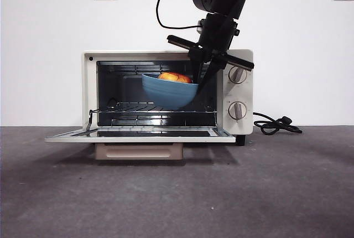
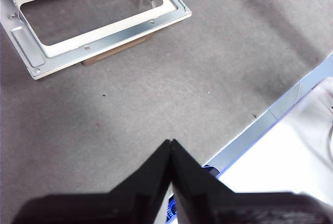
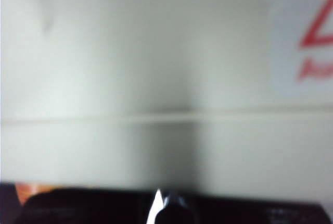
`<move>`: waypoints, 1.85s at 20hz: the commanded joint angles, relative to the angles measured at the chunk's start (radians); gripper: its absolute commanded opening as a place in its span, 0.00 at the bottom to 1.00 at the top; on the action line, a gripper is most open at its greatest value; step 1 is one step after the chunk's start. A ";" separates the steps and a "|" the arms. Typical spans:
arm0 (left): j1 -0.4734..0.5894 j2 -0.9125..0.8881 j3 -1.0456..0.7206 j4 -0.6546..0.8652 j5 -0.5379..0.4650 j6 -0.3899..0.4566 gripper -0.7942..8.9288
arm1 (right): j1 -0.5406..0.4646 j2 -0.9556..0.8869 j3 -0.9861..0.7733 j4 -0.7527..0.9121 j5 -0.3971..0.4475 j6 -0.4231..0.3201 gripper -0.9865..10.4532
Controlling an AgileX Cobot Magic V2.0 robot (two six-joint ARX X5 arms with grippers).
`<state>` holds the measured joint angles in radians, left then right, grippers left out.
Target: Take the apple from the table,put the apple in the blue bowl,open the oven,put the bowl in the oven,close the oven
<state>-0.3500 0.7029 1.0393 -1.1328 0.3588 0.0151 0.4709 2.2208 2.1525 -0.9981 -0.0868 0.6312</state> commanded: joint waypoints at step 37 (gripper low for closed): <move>-0.002 -0.002 -0.006 -0.026 -0.029 0.031 0.08 | 0.047 -0.059 0.013 0.003 0.275 -0.083 0.28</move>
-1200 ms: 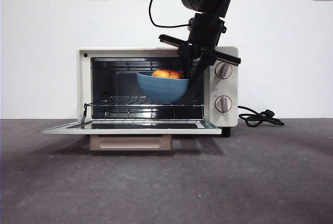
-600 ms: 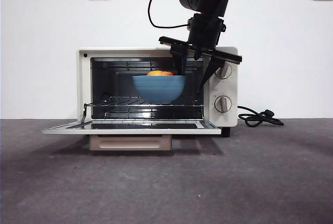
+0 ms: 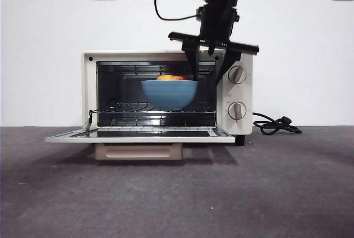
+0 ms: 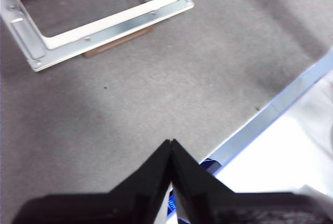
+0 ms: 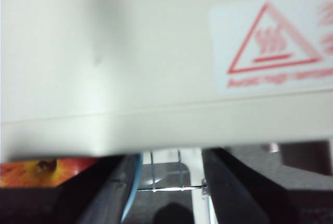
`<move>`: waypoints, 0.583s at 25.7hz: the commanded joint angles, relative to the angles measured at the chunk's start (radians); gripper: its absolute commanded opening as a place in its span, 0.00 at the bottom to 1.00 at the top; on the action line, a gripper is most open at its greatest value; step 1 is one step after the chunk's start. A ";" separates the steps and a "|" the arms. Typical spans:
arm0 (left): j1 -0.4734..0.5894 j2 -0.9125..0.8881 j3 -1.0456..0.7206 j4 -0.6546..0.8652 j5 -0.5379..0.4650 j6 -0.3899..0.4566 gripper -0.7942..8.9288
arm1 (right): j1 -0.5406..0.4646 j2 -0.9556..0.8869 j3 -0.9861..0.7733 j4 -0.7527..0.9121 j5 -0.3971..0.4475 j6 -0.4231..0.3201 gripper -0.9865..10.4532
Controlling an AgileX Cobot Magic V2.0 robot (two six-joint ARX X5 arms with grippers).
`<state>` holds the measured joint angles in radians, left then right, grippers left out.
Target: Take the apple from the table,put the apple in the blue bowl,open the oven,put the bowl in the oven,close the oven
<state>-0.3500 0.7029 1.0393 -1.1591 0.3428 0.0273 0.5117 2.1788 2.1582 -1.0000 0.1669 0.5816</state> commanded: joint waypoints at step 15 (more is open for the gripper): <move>0.003 0.116 -0.006 0.047 -0.213 0.026 0.08 | 0.072 -0.253 0.007 -0.063 0.238 -0.308 0.28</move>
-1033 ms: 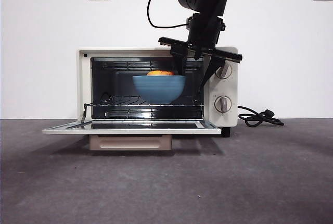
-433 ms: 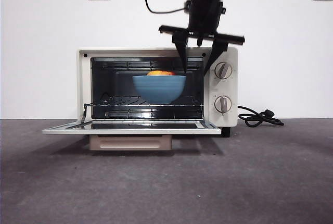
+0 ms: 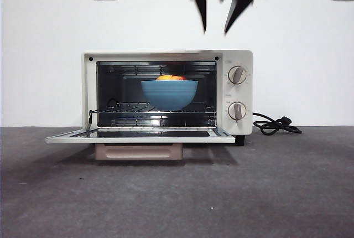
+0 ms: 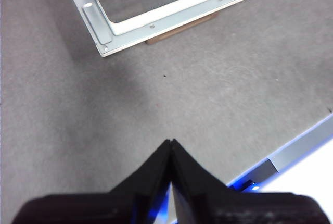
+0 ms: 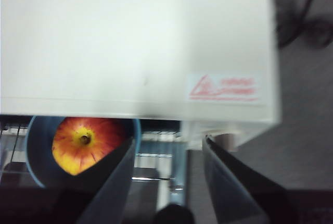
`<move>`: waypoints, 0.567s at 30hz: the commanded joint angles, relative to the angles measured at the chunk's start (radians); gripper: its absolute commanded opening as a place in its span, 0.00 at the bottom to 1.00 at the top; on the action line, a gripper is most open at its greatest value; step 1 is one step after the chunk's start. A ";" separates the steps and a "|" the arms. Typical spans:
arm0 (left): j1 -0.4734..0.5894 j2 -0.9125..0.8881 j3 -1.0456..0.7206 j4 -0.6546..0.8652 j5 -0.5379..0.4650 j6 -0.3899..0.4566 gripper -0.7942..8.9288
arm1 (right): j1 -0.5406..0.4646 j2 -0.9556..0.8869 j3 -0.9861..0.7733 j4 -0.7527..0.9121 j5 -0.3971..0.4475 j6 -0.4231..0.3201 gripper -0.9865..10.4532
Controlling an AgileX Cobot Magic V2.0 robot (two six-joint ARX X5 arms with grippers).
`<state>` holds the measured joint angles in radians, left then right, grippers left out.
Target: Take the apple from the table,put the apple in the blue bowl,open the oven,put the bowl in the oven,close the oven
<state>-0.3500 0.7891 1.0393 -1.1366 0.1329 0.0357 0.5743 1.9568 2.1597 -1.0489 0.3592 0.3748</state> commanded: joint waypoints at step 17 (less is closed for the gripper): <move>0.253 0.386 -0.006 0.223 0.318 0.024 0.07 | -0.062 -0.244 -0.076 -0.188 0.135 -0.291 0.08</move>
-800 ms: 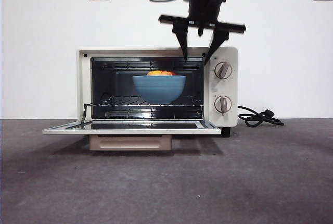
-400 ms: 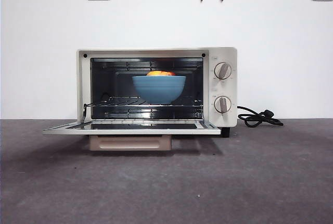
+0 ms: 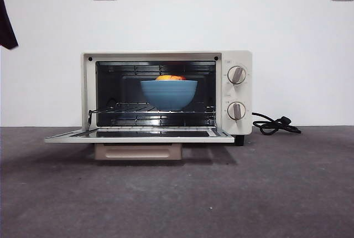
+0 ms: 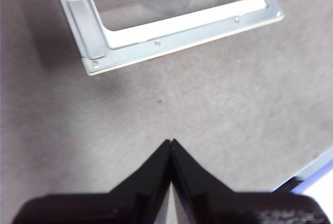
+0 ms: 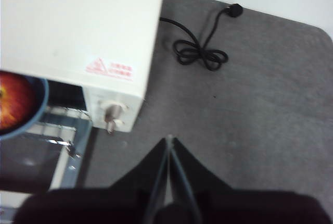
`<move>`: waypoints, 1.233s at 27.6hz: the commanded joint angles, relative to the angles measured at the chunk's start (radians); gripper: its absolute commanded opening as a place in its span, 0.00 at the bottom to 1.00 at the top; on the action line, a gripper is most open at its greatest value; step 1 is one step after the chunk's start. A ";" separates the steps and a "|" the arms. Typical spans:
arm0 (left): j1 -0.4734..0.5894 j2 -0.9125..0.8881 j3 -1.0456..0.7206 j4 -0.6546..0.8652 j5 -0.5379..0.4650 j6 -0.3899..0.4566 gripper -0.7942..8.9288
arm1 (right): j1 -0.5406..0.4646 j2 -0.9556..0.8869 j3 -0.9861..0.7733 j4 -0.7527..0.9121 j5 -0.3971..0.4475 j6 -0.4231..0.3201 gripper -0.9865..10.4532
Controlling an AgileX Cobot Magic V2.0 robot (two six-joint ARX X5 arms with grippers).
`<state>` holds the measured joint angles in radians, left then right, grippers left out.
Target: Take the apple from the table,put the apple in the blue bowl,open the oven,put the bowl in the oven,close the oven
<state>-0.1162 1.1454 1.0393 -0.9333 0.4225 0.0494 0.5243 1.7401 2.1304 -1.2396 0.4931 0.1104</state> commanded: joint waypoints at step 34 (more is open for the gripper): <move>0.151 0.641 -0.006 0.404 0.191 -0.225 0.07 | -0.061 -0.927 -0.998 0.227 -0.179 0.056 0.08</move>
<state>0.0319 1.7760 1.0393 -0.5354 0.6064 -0.1551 0.4629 0.8131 1.1423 -1.0164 0.3141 0.1539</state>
